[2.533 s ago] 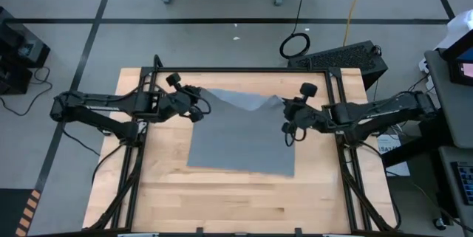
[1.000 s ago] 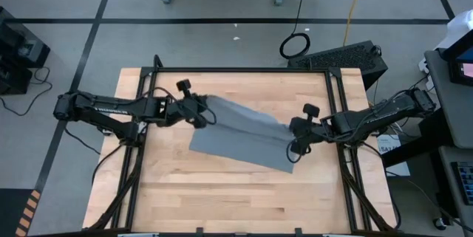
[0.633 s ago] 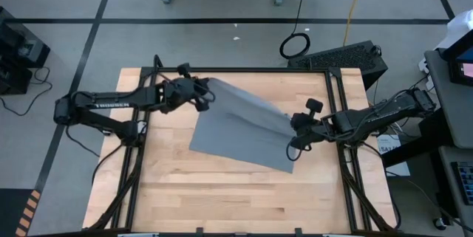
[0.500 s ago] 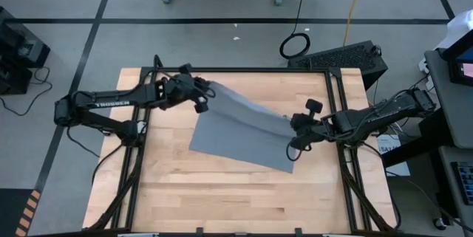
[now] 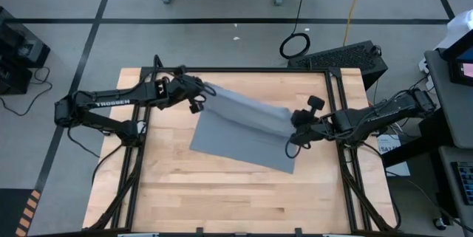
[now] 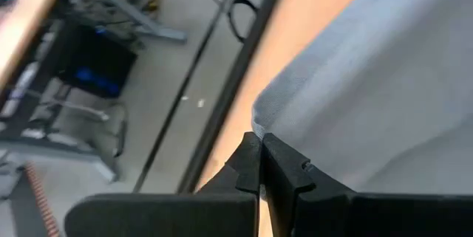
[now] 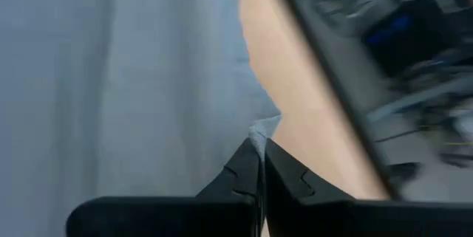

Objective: Roll towel
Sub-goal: Fold the gray towel on the table

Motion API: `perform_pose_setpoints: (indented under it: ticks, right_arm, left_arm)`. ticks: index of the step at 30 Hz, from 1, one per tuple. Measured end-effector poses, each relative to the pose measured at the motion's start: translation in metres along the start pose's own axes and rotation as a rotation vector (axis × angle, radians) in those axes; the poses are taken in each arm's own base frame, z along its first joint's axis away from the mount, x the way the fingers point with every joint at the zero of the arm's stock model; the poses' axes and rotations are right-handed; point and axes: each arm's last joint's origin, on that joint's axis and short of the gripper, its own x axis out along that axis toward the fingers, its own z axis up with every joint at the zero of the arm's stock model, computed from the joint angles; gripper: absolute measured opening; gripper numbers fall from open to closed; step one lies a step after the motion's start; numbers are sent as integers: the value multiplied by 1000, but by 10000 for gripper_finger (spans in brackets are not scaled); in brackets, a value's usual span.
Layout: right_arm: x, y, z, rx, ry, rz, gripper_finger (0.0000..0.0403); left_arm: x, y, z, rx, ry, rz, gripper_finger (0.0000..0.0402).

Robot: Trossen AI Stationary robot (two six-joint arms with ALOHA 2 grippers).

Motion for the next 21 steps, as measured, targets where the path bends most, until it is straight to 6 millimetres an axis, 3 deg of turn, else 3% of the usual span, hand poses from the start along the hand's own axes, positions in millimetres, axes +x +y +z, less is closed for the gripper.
perform_pose_setpoints:
  ticks: [5,14,21]
  right_arm:
    - [4,-7,1,-21,-3,-86,0]
    - [6,-9,-6,-1,90,-25,0]
    - [5,-16,-4,-35,7,-249,0]
  left_arm:
    - [5,13,2,-56,-19,72,6]
    - [7,13,1,-92,-47,-56,6]
    - [8,18,4,-121,-81,-11,6]
